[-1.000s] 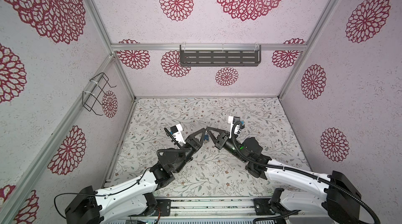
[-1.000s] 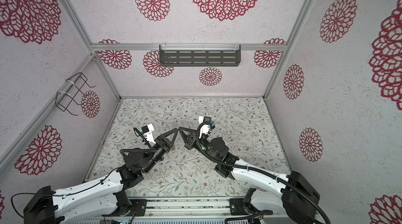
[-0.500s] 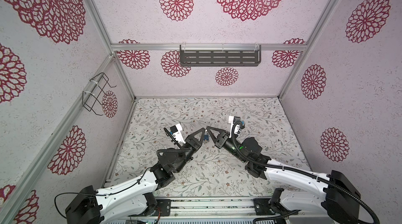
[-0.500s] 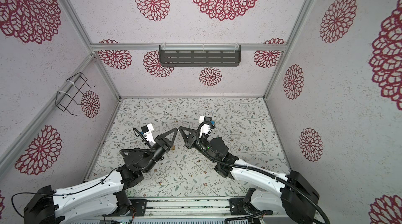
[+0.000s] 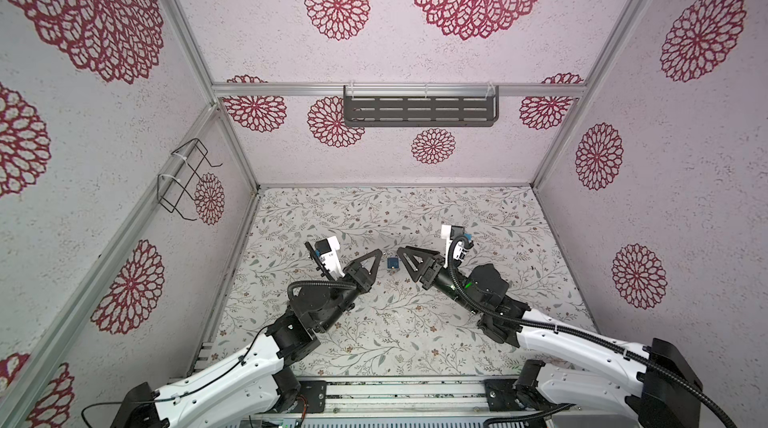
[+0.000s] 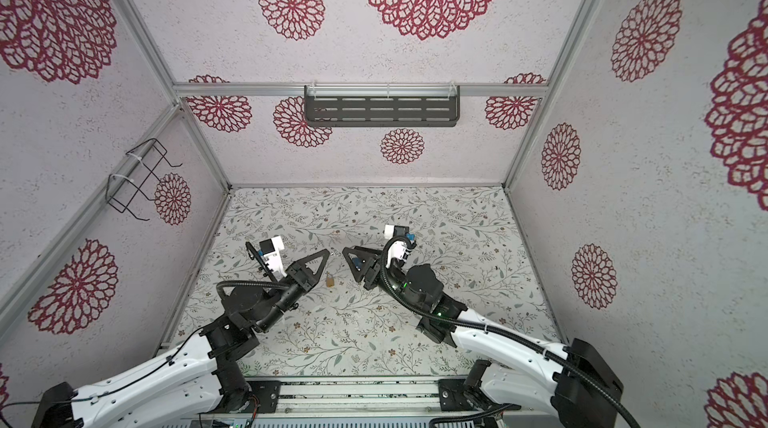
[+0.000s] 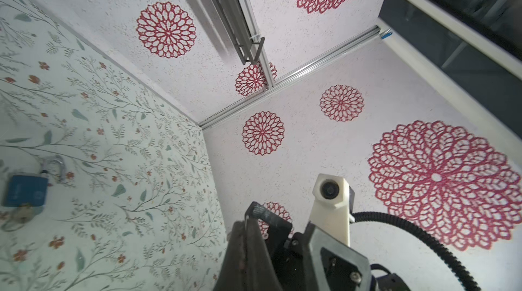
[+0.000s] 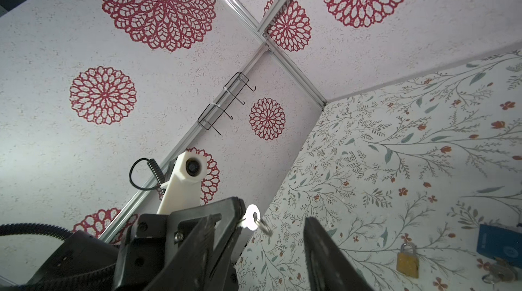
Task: Unlock with the key
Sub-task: 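Lower both grippers back over the table center, key in the right gripper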
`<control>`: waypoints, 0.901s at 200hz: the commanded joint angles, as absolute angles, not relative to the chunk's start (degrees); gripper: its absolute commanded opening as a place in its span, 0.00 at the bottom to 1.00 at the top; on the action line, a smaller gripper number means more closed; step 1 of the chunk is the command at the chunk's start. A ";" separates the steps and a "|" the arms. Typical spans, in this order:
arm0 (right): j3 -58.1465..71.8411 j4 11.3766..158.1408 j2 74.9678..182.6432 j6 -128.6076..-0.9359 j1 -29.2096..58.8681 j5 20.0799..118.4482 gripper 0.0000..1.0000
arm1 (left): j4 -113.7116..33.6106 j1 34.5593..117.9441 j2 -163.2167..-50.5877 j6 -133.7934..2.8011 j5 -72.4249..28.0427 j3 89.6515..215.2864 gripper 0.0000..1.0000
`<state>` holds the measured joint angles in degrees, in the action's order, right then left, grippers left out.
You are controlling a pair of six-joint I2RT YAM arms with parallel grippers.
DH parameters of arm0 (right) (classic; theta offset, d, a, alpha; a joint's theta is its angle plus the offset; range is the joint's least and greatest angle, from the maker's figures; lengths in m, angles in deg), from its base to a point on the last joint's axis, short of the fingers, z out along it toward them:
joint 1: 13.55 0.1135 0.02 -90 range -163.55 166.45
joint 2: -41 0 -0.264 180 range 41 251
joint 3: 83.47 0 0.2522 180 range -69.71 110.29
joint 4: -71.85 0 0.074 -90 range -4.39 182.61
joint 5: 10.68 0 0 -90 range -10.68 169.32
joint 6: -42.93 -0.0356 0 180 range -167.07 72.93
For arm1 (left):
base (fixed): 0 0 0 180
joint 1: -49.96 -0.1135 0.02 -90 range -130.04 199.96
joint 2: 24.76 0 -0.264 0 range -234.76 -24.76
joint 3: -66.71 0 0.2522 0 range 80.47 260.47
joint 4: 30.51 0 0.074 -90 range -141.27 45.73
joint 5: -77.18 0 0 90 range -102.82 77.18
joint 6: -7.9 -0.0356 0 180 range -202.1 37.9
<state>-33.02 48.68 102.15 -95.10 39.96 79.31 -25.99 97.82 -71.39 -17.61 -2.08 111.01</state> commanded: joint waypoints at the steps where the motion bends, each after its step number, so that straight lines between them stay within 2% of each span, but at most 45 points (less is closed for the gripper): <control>1: -31.59 54.28 100.02 -92.95 36.80 71.09 0.58 | -41.43 93.84 -70.10 -26.57 -12.16 115.54 0.00; 46: -28.33 63.83 99.26 -86.52 31.17 54.48 0.60 | -58.07 91.42 -72.65 -40.70 -21.03 124.23 0.00; 90: -27.12 63.31 101.74 -83.76 28.72 42.24 0.59 | -57.14 90.23 -76.77 -46.24 -30.41 126.90 0.00; 116: -25.24 60.99 105.54 -85.19 27.66 35.29 0.51 | -57.17 90.22 -78.58 -48.62 -32.77 128.50 0.00; 180: -25.15 60.12 108.33 -83.75 25.94 30.35 0.44 | -59.03 90.08 -80.23 -51.38 -34.44 130.56 0.00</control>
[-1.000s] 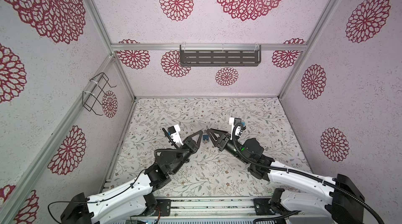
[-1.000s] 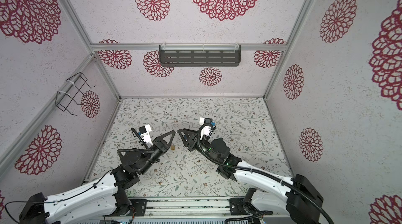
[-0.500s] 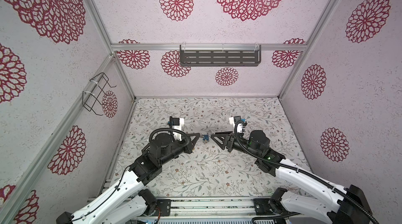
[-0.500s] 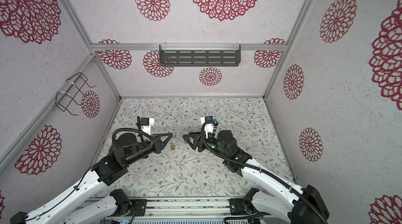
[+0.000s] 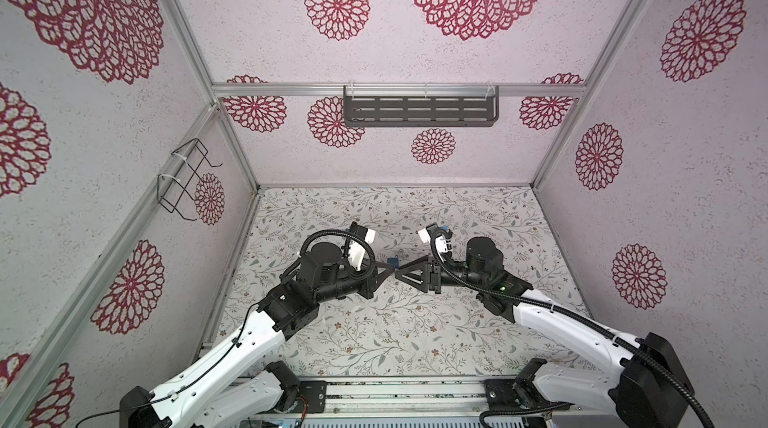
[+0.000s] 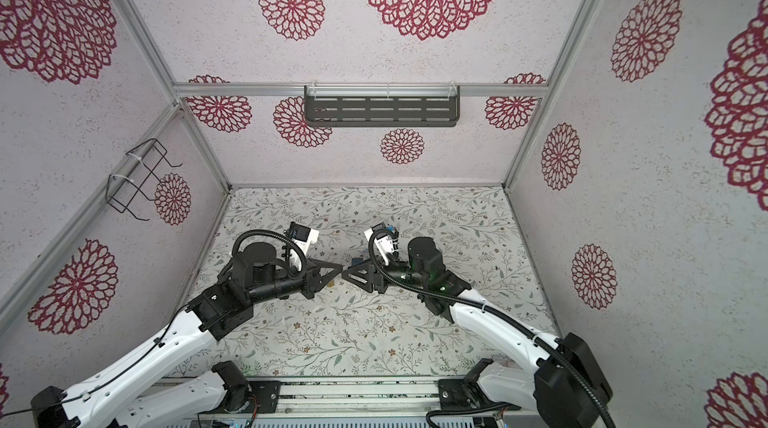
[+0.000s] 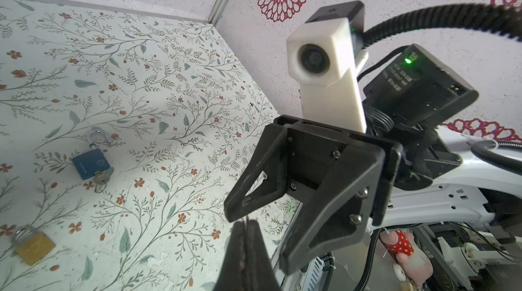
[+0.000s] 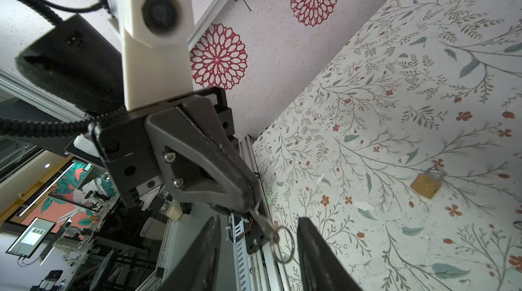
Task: Unlock with the key
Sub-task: 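Lower both grippers back over the table center, key in the right gripper, then swing the left gripper toward the gold padlock while the right gripper holds the key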
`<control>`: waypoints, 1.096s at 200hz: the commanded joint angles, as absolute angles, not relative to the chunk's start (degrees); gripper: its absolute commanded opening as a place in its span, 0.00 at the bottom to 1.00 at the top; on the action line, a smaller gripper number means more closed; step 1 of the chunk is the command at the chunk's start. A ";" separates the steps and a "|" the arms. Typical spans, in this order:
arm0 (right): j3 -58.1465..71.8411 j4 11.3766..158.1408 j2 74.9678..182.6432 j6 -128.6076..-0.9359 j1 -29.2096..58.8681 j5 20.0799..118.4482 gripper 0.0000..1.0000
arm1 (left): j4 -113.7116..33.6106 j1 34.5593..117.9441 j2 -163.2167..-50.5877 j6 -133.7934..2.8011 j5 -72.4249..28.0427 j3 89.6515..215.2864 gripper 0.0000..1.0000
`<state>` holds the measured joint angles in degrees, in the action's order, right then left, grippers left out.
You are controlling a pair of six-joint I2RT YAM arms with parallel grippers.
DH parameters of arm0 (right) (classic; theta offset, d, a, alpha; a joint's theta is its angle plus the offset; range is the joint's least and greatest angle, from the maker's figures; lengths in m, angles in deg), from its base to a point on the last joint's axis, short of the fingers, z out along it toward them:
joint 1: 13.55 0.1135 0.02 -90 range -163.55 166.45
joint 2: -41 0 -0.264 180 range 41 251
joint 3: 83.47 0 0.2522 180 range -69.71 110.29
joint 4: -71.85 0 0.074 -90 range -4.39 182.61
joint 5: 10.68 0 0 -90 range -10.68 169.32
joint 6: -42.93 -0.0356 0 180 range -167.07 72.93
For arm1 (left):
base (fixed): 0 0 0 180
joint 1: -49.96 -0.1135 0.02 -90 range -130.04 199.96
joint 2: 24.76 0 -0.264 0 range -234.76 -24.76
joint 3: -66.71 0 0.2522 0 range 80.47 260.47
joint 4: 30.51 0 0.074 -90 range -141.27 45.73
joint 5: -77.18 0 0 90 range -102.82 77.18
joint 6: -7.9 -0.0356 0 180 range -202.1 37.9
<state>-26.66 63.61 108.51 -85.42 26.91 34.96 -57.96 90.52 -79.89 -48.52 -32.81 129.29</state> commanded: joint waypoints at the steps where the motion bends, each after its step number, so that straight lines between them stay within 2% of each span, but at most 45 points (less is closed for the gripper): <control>1: -25.15 60.03 108.33 -83.78 25.93 30.18 0.44 | -58.99 90.06 -80.27 -51.36 -34.49 130.56 0.00; 62: -25.05 58.65 109.55 -84.32 25.18 28.05 0.40 | -60.22 89.69 -81.01 -52.09 -34.09 132.28 0.00; 219: -27.82 51.79 110.69 -87.94 23.54 25.35 0.11 | -60.92 89.07 -82.77 -52.53 -35.37 134.10 0.00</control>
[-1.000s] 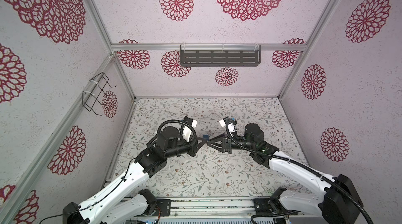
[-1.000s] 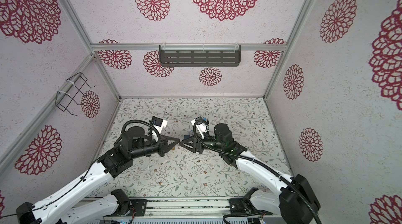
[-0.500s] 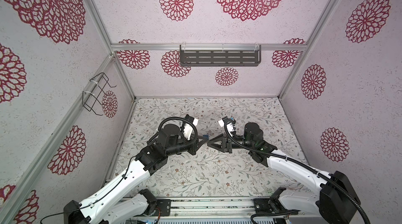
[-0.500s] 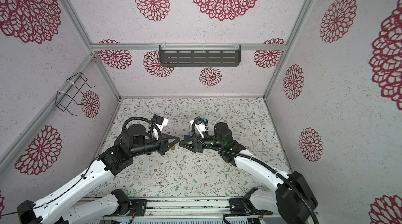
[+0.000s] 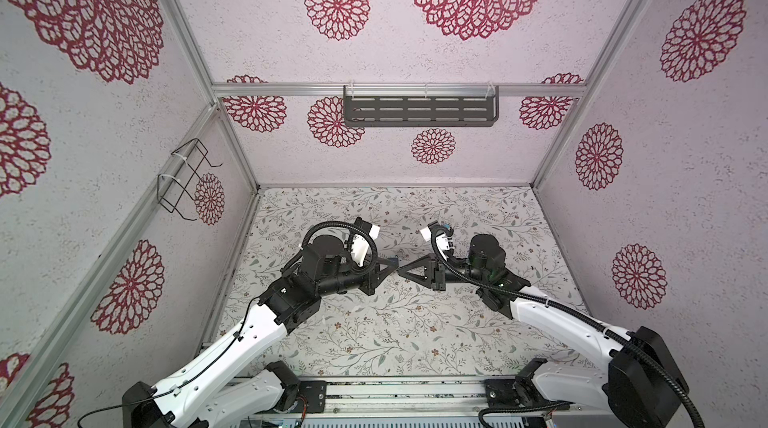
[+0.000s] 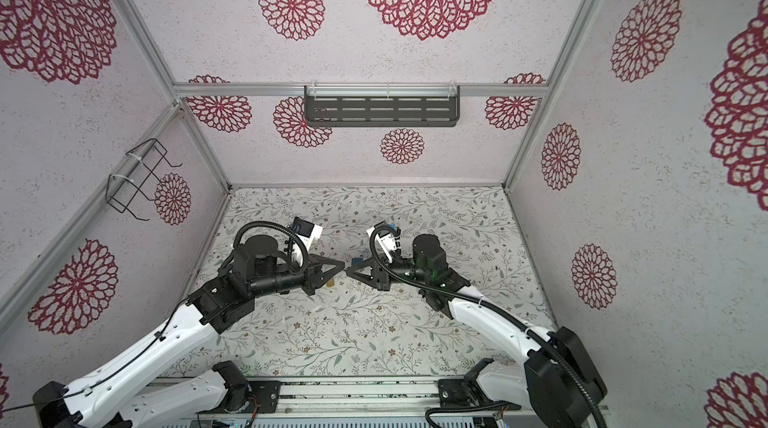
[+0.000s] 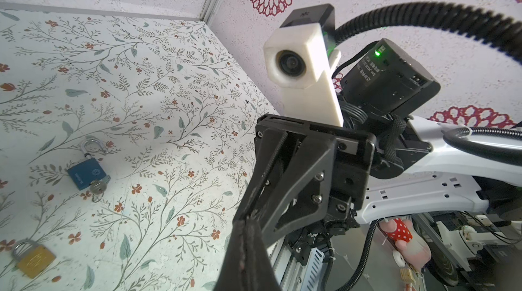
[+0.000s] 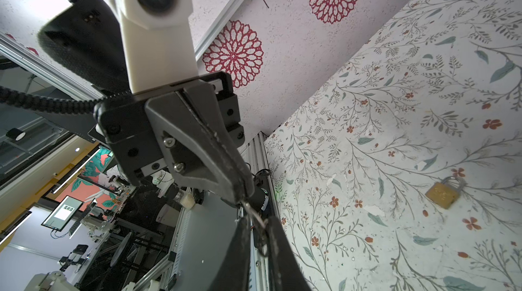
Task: Unlock with the key
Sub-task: 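Swing the left gripper toward the gold padlock while the right gripper holds the key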
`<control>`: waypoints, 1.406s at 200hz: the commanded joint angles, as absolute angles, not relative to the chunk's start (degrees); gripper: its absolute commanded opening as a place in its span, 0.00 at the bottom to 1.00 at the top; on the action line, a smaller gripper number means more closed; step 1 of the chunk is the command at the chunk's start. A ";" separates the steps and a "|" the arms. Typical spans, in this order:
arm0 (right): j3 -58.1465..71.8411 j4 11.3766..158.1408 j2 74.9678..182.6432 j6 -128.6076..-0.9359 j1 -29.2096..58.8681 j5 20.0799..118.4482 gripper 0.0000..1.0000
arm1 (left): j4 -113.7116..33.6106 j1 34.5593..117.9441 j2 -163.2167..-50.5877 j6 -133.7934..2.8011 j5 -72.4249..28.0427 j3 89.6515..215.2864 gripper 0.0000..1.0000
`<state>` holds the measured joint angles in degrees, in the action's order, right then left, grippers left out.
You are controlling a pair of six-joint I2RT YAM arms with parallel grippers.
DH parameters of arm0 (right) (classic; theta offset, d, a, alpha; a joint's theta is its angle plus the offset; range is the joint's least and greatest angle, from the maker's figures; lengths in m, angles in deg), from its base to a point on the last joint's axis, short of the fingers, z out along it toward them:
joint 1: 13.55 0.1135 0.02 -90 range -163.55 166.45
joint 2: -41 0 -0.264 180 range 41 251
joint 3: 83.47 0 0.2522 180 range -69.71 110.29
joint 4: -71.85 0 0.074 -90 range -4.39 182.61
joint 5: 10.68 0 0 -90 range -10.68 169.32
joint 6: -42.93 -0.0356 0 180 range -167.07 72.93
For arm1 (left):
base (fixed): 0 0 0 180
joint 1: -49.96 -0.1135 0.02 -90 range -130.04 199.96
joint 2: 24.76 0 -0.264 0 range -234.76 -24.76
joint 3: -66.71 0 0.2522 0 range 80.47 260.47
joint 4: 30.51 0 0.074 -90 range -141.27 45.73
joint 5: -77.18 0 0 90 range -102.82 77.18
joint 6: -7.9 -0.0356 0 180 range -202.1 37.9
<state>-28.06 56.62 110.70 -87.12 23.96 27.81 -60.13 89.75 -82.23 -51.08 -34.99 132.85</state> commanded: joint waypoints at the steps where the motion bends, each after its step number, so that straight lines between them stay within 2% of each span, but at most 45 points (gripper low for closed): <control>1: -27.84 51.69 110.69 -87.94 23.54 25.31 0.10 | -60.90 89.12 -82.72 -52.55 -35.35 134.14 0.00; 60: -28.70 48.15 111.09 -90.19 23.11 24.83 0.00 | -61.38 88.81 -82.94 -52.77 -35.58 134.47 0.00; 80: -29.19 46.67 110.94 -91.35 22.76 24.57 0.00 | -61.13 88.72 -83.03 -52.47 -36.02 135.34 0.00; 105: -29.80 46.14 110.22 -92.12 22.26 24.74 0.00 | -60.93 88.63 -83.51 -52.31 -37.11 136.39 0.12; 121: -30.31 45.98 109.46 -92.41 21.72 25.00 0.00 | -60.67 88.59 -83.56 -51.70 -37.22 137.17 0.35; 148: -31.68 46.70 108.55 -92.68 20.07 26.17 0.00 | -59.84 88.42 -82.57 -49.94 -35.35 137.78 0.55; 166: -33.30 47.97 107.98 -92.75 19.15 29.01 0.00 | -59.65 88.46 -81.68 -47.40 -31.49 137.29 0.64; 233: -41.94 45.44 108.26 -96.64 19.14 42.41 0.00 | -65.90 88.47 -81.65 -34.69 -11.16 131.93 0.77; 281: -46.94 40.90 112.98 -99.46 19.32 45.93 0.00 | -69.23 88.46 -88.27 -28.66 -4.04 128.59 0.79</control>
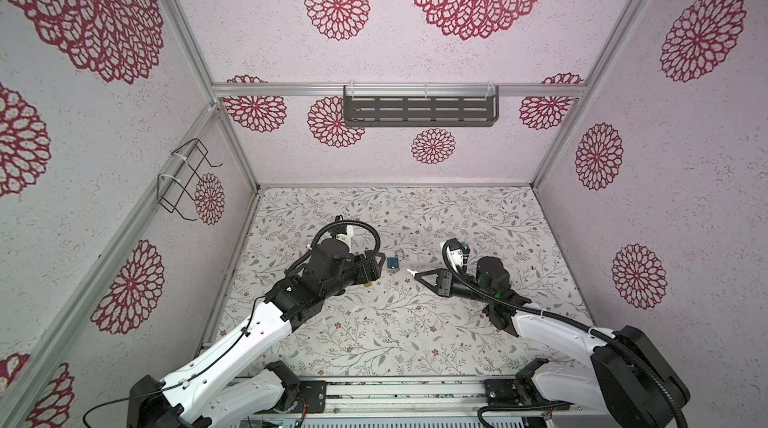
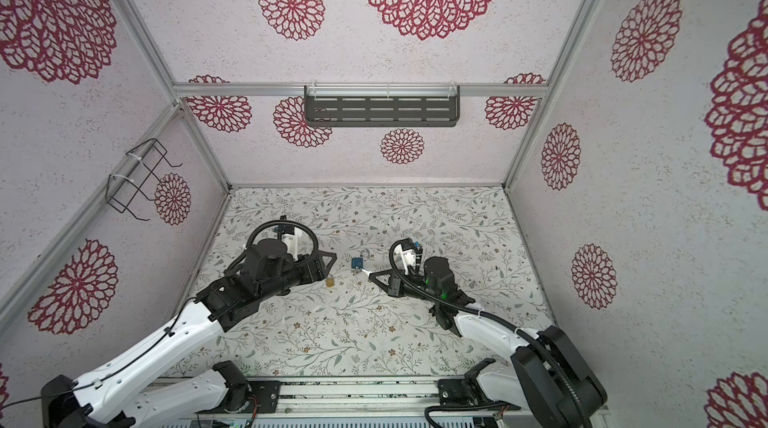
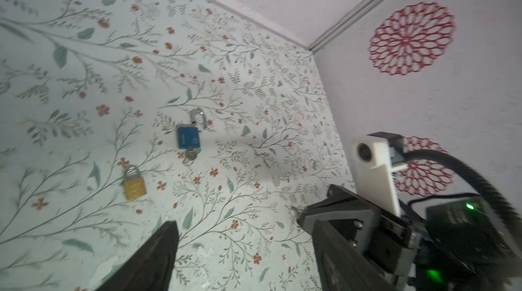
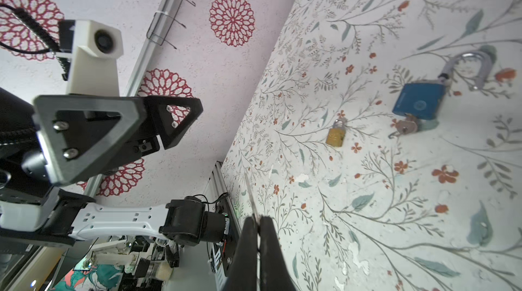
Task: Unlock with the key
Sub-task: 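Swing the left gripper toward the gold padlock while the right gripper holds the key, then lower the left gripper onto the gold padlock and close on its body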
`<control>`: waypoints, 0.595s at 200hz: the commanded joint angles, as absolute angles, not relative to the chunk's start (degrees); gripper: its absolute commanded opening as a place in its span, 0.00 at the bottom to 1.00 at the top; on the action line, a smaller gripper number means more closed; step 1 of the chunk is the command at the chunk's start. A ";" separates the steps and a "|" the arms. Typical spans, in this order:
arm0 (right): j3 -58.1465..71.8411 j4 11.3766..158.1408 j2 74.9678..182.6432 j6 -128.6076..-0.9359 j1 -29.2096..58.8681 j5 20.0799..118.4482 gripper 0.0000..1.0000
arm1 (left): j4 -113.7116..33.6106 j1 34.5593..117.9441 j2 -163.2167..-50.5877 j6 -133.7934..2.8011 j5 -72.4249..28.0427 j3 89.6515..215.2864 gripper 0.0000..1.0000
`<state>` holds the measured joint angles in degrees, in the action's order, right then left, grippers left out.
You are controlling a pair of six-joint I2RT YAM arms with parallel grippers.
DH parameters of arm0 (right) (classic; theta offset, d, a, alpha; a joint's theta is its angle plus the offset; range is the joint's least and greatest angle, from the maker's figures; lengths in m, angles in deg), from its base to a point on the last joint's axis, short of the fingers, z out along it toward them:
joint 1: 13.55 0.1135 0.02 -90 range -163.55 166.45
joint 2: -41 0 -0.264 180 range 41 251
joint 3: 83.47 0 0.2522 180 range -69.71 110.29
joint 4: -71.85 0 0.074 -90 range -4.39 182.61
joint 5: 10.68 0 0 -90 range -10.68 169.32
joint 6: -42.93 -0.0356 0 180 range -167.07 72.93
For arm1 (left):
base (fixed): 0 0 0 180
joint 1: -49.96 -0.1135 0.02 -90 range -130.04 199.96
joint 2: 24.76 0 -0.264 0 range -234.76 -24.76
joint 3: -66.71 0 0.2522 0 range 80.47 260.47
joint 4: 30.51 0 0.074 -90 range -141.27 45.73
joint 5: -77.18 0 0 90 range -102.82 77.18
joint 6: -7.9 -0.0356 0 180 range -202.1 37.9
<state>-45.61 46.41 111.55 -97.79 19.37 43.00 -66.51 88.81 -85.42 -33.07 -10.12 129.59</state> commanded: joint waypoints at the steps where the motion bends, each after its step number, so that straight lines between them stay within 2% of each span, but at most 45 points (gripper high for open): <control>1: -47.03 40.88 113.07 -99.50 19.32 46.01 0.00 | -69.23 88.41 -88.46 -28.49 -3.95 128.57 0.79; 43: -49.60 37.80 117.33 -98.30 19.32 47.67 0.00 | -70.01 88.63 -97.13 -24.19 -2.02 128.17 0.78; 119: -49.93 31.59 126.02 -96.33 19.25 47.98 0.00 | -75.88 88.63 -115.63 -21.46 1.32 135.78 0.68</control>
<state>-50.48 36.27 124.90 -98.12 19.37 47.77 -72.61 88.81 -111.26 -22.49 -1.12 131.60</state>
